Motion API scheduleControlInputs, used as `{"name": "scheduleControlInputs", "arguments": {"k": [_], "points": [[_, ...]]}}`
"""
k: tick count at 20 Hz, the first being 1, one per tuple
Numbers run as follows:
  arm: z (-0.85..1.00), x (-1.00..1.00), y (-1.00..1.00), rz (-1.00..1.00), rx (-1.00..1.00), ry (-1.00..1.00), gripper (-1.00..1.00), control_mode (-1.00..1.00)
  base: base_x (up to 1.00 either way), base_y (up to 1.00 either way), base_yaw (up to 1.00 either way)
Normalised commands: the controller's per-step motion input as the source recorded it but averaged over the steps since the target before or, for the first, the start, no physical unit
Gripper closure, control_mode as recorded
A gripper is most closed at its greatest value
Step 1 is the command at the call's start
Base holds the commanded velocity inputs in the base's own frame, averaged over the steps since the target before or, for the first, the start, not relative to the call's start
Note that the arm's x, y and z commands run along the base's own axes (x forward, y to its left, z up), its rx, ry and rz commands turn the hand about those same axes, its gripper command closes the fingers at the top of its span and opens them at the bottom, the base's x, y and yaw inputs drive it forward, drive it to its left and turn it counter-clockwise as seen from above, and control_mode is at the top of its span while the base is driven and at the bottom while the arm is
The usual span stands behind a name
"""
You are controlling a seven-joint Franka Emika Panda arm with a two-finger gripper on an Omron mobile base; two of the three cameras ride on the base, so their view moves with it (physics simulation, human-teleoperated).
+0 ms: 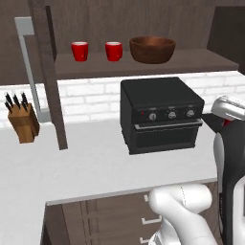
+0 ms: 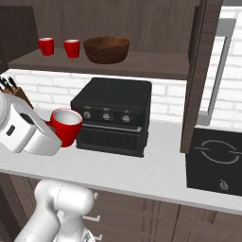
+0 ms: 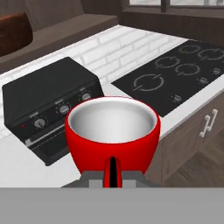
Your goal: Gather all objects into one cabinet and sort the glasses and bowls to opposite sides.
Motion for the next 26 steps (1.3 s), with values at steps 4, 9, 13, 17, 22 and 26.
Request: {"name": "scheduleControlInputs", "arguments": {"k": [4,9,13,17,22,26], "points": [[0.36,0.00,0.04,0.00,0.00,0.00,1.00,-1.00,0.00,0.00,0.00],[1.00,0.00,0.32,0.00,-0.01,-0.02,1.00,-1.00,0.00,0.00,0.00],[1.00,0.00,0.33,0.02,-0.01,0.00,1.00,-1.00,0.00,0.00,0.00],[0.65,0.28,0.27,0.16,-0.02,0.00,1.00,-1.00,0.00,0.00,0.00],[0.30,0.51,0.41,0.32,-0.08,0.00,1.00,-1.00,0.00,0.00,0.00],[-0.13,0.44,0.60,0.28,-0.09,0.00,1.00,-1.00,0.00,0.00,0.00]]}}
